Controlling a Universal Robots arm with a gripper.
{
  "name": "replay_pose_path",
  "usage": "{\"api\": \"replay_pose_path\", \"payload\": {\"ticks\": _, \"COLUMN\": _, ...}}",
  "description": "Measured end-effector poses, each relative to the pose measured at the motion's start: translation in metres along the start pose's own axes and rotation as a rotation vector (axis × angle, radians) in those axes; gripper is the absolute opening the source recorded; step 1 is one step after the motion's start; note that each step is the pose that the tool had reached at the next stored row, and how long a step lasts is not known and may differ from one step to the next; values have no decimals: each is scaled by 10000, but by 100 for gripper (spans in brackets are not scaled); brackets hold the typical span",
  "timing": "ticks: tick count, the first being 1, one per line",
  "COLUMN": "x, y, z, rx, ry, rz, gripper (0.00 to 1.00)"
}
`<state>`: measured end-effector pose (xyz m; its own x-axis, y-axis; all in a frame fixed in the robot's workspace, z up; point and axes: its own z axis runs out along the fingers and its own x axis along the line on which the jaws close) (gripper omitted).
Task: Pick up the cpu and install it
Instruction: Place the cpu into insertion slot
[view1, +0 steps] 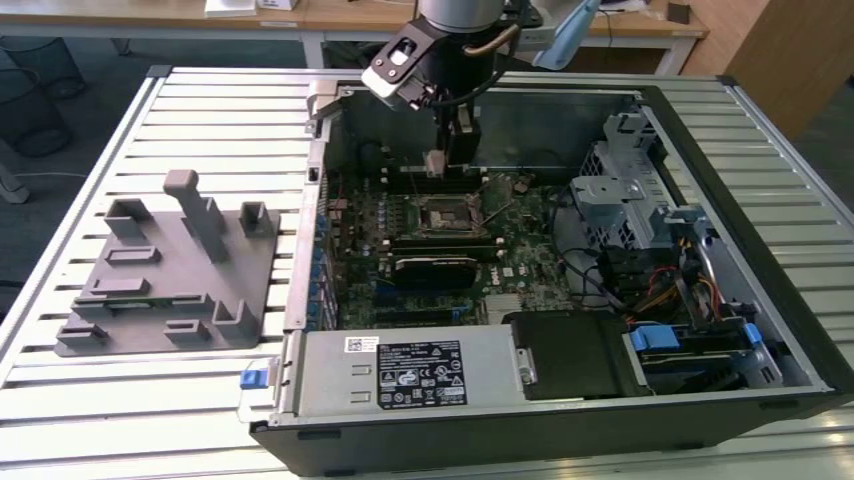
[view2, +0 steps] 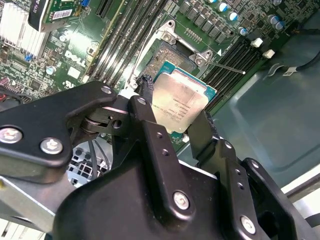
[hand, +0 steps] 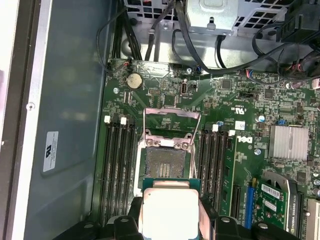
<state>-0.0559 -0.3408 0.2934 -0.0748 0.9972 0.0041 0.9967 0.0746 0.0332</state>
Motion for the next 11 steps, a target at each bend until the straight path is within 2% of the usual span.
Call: {"api": "replay_pose_path", "payload": {"ticks": 11, "x": 0, "y": -1, "z": 34, "rx": 0, "ry": 0, "rz": 0, "gripper": 53}}
